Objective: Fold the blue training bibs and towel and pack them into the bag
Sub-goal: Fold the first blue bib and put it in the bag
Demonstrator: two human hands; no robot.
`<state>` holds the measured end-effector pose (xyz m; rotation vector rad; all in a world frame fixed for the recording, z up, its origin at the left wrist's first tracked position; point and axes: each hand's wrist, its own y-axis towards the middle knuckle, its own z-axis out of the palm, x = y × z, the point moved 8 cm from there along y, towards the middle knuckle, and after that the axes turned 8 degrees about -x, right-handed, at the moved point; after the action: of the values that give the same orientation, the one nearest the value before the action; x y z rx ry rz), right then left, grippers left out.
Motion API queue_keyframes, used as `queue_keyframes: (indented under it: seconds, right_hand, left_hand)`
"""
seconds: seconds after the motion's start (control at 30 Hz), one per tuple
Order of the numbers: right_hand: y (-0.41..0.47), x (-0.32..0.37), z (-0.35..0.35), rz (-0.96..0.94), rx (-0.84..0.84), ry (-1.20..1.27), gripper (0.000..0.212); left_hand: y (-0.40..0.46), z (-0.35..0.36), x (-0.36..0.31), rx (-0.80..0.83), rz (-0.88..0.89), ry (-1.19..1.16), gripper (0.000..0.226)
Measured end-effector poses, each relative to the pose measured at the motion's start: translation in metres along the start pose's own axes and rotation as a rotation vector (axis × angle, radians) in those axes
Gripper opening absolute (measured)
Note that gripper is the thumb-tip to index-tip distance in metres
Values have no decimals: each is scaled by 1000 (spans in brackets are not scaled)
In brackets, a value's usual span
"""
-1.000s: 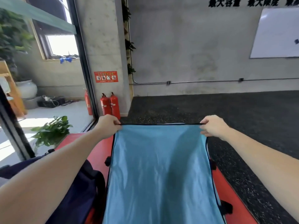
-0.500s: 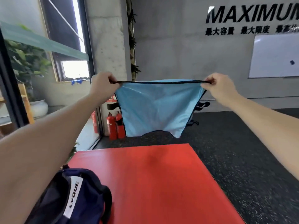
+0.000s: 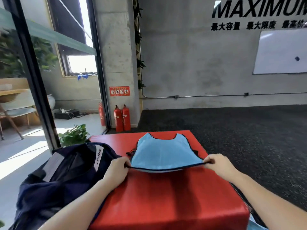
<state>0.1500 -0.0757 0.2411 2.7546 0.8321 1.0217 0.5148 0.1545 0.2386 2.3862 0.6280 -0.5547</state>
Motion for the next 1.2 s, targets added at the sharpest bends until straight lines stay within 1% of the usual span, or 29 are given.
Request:
queue_keyframes:
  seconds: [0.07,0.13,0.23,0.33,0.37,0.43,0.5,0.57,0.73,0.83,0.87,0.9,0.97,1.0,1.07,1.13,1.2]
  right_hand:
    - [-22,-16,4,36,1,-2,22]
    - [-37,-27,1,72,11,2,21]
    - [-45,-32,-12,83,-1,48,21]
    - [-43,-23,-35,65,-36,87,12]
    - [-42,-19,-42,66,-44,107,8]
    - [-37,-13,-54,64,-74,130,7]
    - [-30,-12,-61,58,-96,143,5]
    - [-23,-15,-58,62,-82,135,8]
    - [6,-35,-30,109,-80,71,18]
    - [32,-48,2,130,-93,10,13]
    - [40,-54,17,140,-80,-19,14]
    - [46,-60,33,148,-61,-47,20]
    - [56,-74,63,161,-31,-66,28]
    - [61,-79,73,160,-38,-50,28]
    - [73,-82,87,159,-62,13,25]
    - [90,-85,92,162,-94,46,22]
    - [110,-88,97,154,-130,39,19]
  left_hand:
    - [-30,11,4,88,-4,36,37]
    - [-48,11,2,122,-24,25,31]
    - [-59,-5,-14,90,-58,-63,26]
    - [-54,-22,-36,38,-37,-141,28]
    - [-51,-26,-41,25,-38,-179,26]
    - [-46,-31,-48,8,-43,-225,18]
    - [-39,-28,-51,7,-41,-235,10]
    - [-32,-20,-46,2,-46,-208,2]
    - [-9,18,-23,-17,-101,-163,8]
    - [9,50,-5,18,-145,-125,17]
    - [13,64,3,56,-151,-69,23]
    - [17,79,9,95,-133,25,28]
    - [21,107,13,149,-60,221,39]
    - [23,121,9,159,-34,235,43]
    - [31,147,-3,160,2,157,45]
    - [44,175,-21,163,19,21,42]
    - [60,206,-43,200,21,-105,36]
